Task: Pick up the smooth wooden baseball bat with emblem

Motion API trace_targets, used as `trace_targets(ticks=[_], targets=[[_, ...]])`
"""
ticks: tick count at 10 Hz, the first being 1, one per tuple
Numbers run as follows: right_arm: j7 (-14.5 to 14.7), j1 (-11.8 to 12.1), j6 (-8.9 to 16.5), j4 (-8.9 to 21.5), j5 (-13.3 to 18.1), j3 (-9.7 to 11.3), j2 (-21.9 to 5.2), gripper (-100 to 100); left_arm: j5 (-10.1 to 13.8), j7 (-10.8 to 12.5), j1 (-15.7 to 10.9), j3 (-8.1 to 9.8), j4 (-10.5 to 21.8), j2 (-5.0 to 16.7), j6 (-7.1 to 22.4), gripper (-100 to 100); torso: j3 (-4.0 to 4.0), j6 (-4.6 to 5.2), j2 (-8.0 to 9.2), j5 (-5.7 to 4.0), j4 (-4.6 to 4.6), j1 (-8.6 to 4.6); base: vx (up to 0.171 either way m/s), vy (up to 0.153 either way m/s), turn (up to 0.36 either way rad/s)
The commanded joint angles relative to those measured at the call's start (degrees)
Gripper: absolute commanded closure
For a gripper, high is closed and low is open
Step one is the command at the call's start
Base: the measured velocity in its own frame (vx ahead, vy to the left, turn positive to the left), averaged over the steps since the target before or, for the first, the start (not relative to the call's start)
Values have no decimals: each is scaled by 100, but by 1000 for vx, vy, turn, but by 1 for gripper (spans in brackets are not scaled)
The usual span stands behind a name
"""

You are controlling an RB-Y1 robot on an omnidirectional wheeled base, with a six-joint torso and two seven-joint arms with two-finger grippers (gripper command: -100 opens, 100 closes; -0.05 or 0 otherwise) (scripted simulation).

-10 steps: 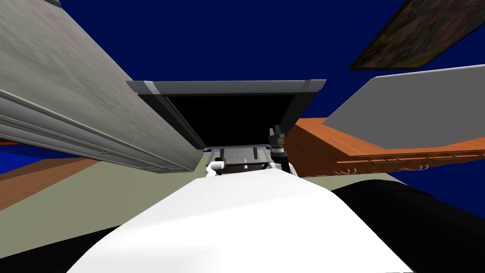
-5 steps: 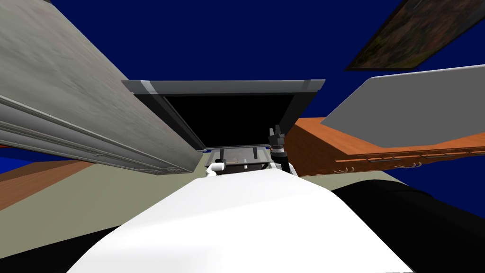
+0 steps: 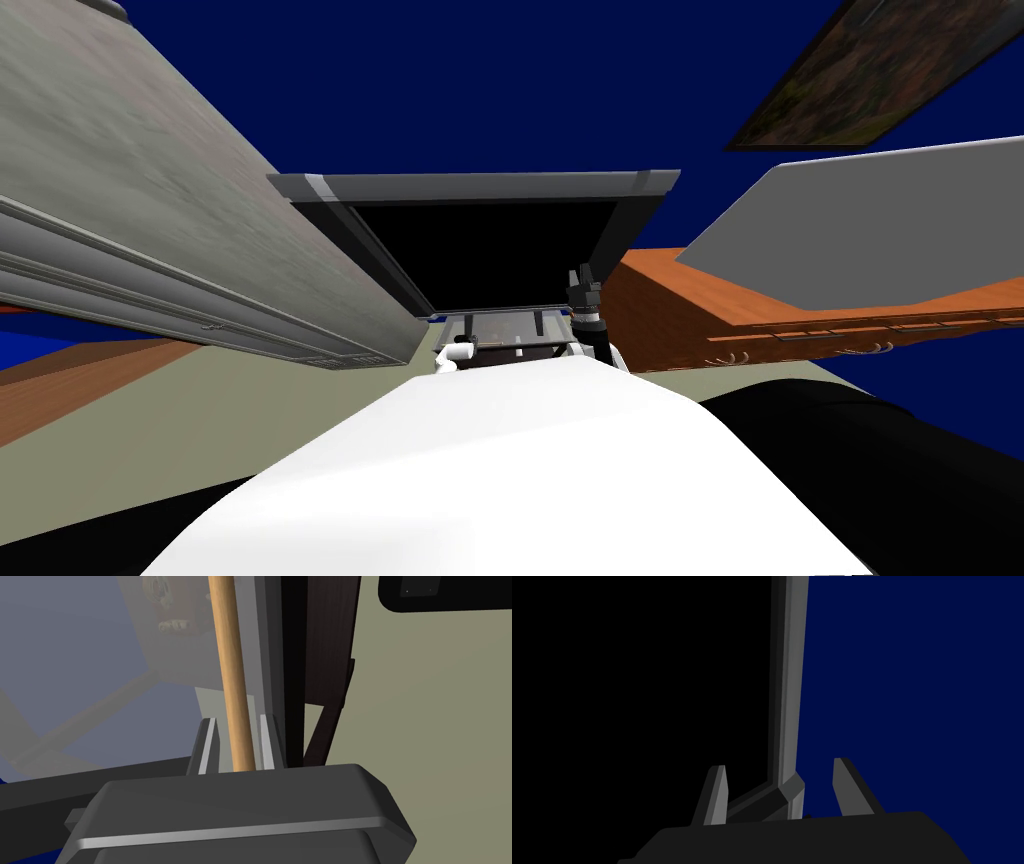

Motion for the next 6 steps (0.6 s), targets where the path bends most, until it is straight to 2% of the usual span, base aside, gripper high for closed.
trace_targets(ticks=[1, 3, 5, 6], targets=[[0, 0, 0, 0, 0, 0, 0, 0, 12, 2, -2, -17, -133, 28, 174, 100, 0, 0, 0, 0, 0, 0, -3, -11, 51], [0, 0, 0, 0, 0, 0, 0, 0, 42, 4, -7, -35, -369, 73, 412, 100, 3, -1, 5, -4, 2, -8, -15, -20, 58], [0, 0, 0, 0, 0, 0, 0, 0, 36, 7, -12, -37, -382, 72, 419, 100, 4, -3, 6, -3, 2, -7, -4, -6, 17], [0, 0, 0, 0, 0, 0, 0, 0, 37, 5, -9, -38, -398, 75, 442, 0, 2, -2, 4, -2, 1, -4, 0, 0, 0]])
